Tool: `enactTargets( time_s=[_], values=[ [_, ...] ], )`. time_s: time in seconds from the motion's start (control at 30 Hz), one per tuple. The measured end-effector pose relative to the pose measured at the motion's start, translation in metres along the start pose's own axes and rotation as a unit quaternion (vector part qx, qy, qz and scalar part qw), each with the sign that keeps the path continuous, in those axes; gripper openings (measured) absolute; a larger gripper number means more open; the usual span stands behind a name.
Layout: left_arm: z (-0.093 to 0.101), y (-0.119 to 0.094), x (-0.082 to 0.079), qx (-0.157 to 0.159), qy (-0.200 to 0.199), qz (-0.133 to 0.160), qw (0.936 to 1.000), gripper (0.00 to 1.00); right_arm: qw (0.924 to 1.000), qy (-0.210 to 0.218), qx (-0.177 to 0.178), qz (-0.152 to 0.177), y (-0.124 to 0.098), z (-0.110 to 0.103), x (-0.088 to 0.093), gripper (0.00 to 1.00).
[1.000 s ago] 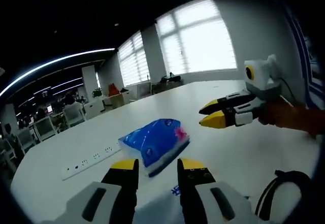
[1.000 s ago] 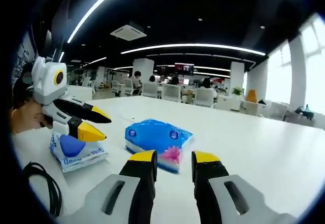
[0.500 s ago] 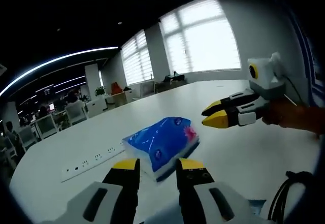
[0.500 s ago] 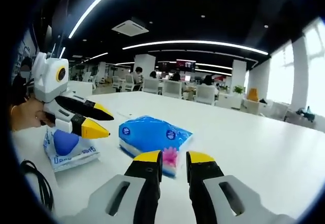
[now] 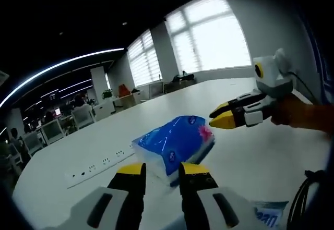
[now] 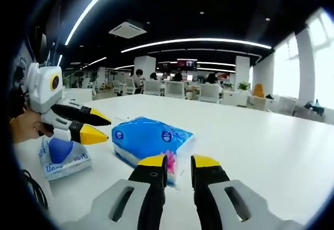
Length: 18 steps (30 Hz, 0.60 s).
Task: Arrange the tabletop items into an orderly group along one side of the table until the central work area is clear of visible clutter.
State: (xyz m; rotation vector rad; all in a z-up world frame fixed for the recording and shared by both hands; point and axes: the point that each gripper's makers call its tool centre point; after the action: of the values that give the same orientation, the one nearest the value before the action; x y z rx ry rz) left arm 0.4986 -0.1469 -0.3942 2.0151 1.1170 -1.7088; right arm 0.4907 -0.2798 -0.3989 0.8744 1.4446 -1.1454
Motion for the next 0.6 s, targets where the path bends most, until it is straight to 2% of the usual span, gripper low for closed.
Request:
enactTargets(
  time_s=[0.1, 0.2, 0.3, 0.43, 0.6],
  values=[
    [0.003, 0.0, -0.001, 0.003, -0.003, 0.001, 1.0, 0.24, 1.0, -0.002, 0.001, 0.0, 0.005, -0.002, 0.0, 0.16],
    [0.008, 0.002, -0.003, 0.007, 0.01, 0.002, 0.9999, 0.23, 1.0, -0.001, 0.002, -0.006, 0.01, 0.0, 0.003, 0.16],
    [0.007, 0.005, -0.003, 0.008, 0.005, 0.004, 0.9999, 0.23, 0.9997, 0.025, 0.006, 0.001, 0.009, 0.001, 0.0, 0.16],
    [0.006, 0.011, 0.002, 0.01, -0.014, -0.001, 0.9998, 0.22, 0.9998, 0.014, 0.008, -0.009, 0.013, 0.001, 0.003, 0.16],
    [0.01, 0.016, 0.004, 0.018, -0.009, 0.004, 0.9998, 0.16, 0.9996, 0.022, 0.01, -0.015, 0.018, 0.002, 0.008, 0.15]
  ],
)
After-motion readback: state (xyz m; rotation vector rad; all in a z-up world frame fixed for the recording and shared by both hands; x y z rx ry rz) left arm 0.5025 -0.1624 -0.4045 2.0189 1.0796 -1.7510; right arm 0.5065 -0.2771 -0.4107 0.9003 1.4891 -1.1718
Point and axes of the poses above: the point that each gripper's makers call its tool centre point, and the gripper's own axes: y roughly forward along the fingers, z roughly to its right, x roughly out of its underside, and after that the axes turned 3 degrees about y, right-handed
